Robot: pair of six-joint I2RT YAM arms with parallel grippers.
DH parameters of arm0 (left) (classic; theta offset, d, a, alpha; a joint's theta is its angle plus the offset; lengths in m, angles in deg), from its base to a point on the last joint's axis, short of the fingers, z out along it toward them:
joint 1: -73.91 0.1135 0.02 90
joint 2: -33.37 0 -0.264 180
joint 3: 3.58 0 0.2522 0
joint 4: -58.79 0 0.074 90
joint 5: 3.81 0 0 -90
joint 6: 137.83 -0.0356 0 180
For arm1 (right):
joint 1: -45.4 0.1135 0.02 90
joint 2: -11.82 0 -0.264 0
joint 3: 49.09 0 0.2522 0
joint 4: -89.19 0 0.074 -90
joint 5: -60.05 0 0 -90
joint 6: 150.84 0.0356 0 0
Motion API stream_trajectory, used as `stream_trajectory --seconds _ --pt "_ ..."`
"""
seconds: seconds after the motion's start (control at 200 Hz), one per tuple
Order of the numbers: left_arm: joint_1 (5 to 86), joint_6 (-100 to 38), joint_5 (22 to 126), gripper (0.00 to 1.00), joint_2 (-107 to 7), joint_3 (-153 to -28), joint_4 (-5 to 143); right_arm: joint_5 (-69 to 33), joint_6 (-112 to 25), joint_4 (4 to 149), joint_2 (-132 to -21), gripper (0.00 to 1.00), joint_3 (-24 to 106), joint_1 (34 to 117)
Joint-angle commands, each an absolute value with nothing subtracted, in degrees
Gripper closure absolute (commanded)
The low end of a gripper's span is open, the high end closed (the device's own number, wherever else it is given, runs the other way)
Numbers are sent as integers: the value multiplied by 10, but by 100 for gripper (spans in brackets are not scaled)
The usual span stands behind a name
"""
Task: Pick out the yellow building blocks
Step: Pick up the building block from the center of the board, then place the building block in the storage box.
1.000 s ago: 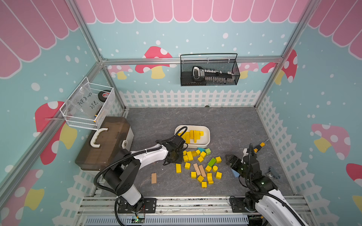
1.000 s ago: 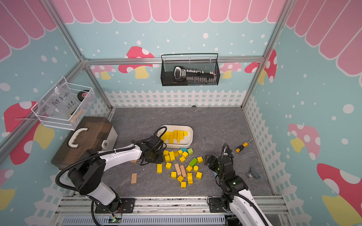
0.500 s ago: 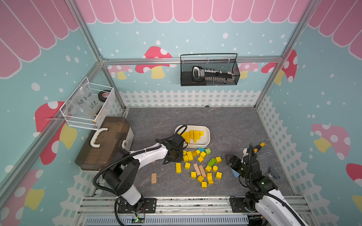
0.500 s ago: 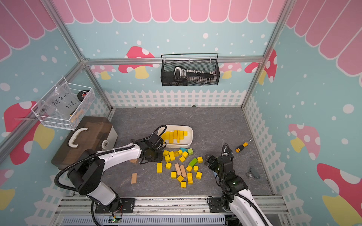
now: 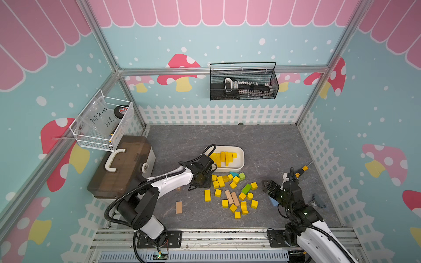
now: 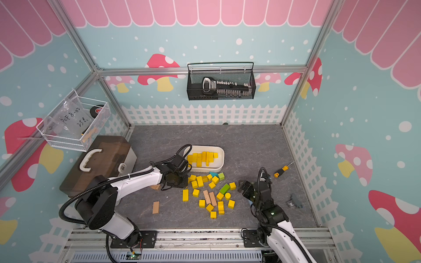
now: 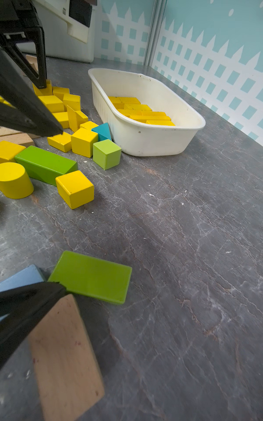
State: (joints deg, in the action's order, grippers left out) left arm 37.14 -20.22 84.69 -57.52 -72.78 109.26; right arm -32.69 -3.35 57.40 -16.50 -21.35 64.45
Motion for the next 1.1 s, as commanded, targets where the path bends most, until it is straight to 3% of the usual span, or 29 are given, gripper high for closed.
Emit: stream_trajectory --seconds 0.0,0.415,1.096 --pt "375 -213 849 69 -552 -752 1115 -332 -27 573 -160 1 -220 640" --pt "364 -215 824 69 -573 -901 1174 -329 -38 572 -167 1 -216 640" --pt "345 -229 748 69 -943 -1330 1252 -330 -41 588 -211 1 -210 636"
